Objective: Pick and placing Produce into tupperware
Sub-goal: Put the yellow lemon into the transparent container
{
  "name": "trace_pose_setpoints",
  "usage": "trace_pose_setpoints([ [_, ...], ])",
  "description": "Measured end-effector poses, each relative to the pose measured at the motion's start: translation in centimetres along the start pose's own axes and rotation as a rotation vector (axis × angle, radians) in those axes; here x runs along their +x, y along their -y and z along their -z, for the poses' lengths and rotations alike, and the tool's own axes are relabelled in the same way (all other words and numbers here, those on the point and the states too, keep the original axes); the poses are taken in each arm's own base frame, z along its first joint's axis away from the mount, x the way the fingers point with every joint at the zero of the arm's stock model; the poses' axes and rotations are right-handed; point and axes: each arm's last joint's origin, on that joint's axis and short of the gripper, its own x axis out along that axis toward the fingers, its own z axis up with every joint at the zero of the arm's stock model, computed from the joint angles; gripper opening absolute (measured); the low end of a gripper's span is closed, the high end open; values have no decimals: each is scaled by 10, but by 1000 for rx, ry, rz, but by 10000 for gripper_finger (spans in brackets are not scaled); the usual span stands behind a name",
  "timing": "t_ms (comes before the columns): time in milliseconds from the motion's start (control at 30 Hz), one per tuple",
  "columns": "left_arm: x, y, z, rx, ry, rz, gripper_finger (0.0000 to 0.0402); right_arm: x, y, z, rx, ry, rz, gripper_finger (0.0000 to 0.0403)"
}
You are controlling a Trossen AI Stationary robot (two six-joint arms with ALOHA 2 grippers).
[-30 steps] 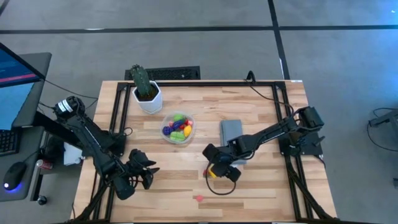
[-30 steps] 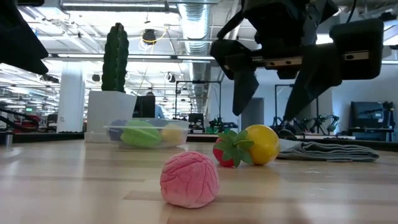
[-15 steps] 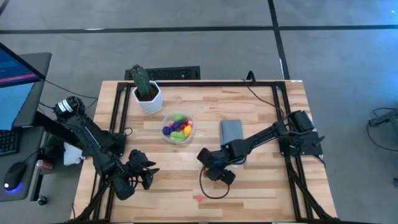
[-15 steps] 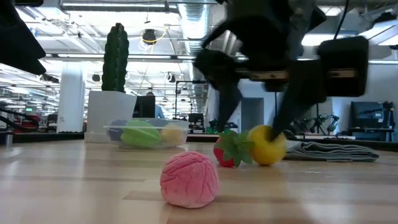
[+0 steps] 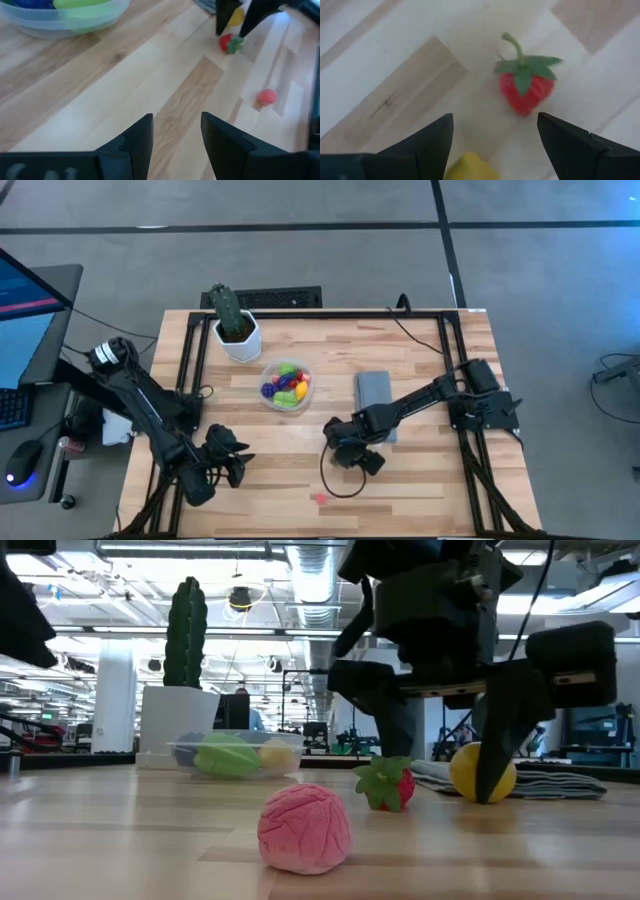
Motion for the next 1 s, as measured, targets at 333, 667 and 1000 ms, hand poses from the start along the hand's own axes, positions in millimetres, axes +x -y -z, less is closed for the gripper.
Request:
trace_pose_setpoints([
  [333, 9, 0, 9, 12, 3, -35, 155, -12, -3, 10, 149, -74, -60, 311],
  [667, 10, 0, 10, 22, 11, -42, 155, -13, -4, 16, 259, -108, -107, 311],
  [1000, 10, 0, 10, 27, 12, -40, 155, -14, 0, 21, 344, -125, -110, 311],
])
